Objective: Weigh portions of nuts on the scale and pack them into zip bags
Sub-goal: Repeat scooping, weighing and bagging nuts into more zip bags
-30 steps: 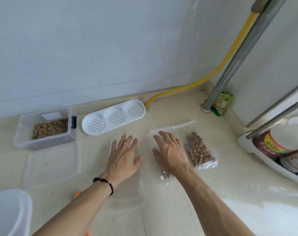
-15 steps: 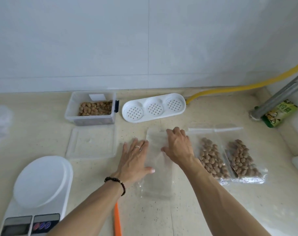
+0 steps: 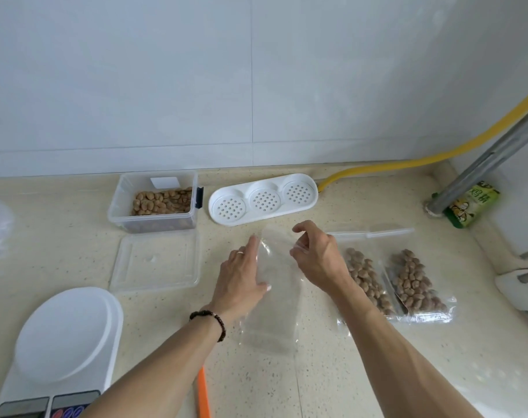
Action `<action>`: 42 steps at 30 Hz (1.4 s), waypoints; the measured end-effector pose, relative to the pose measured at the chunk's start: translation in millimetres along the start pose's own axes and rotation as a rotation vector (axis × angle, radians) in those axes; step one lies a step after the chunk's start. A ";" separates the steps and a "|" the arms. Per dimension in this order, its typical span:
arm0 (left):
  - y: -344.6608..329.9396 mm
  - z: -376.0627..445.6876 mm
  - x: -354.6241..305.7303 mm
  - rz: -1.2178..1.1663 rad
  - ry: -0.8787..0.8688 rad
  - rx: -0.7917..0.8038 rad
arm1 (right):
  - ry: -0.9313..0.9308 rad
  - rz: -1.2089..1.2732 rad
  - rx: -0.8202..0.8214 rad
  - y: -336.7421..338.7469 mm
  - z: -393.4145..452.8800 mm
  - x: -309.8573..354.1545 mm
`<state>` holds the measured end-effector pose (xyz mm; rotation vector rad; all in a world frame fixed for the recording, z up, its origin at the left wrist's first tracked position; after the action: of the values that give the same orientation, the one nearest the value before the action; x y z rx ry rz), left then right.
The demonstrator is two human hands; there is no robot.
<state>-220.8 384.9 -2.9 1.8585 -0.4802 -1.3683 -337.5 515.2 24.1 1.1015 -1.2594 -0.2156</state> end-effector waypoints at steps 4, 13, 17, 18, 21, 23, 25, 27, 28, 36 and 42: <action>15.4 9.9 -10.5 -0.296 0.065 -0.006 | -0.107 0.195 -0.107 22.8 3.3 7.9; 105.9 10.1 -11.9 -0.349 -0.016 -0.051 | -0.146 0.436 -0.212 44.7 -0.7 58.6; 154.2 -10.3 15.5 -0.290 -0.038 -0.055 | -0.140 0.541 -0.182 23.5 -11.4 104.2; 167.1 -17.8 24.5 -0.280 -0.041 -0.050 | -0.142 0.553 -0.175 16.4 -14.4 115.0; 206.4 -47.2 60.8 -0.270 -0.024 0.008 | -0.168 0.610 -0.178 -11.7 -27.2 149.9; 228.8 -69.0 91.3 -0.273 0.006 0.034 | -0.211 0.661 -0.192 -37.0 -38.0 174.4; 247.6 -90.0 123.0 -0.266 0.040 0.021 | -0.254 0.681 -0.183 -66.6 -50.5 197.4; 262.2 -107.4 153.7 -0.270 0.080 -0.009 | -0.298 0.662 -0.145 -97.3 -62.4 214.6; 267.6 -114.8 168.5 -0.274 0.108 -0.027 | -0.320 0.637 -0.120 -112.0 -68.4 220.6; 266.0 -153.7 261.7 -0.194 0.278 -0.107 | -0.418 0.299 0.122 -200.8 -107.3 233.1; 244.4 -155.0 289.0 -0.173 0.295 -0.119 | -0.448 0.210 0.081 -221.9 -113.2 226.7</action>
<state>58.0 86.4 18.7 1.9950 -0.0883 -1.1755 -68.9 312.2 14.6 1.0113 -1.7865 -0.2624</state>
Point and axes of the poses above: each hand's wrist, its own z-axis towards the middle knuckle, its own y-axis out of the back of the hand, x = y × z, the point moved 1 cm from there along z, towards the middle knuckle, and after that the axes turned 5 degrees about -z, right-handed, at the moved point
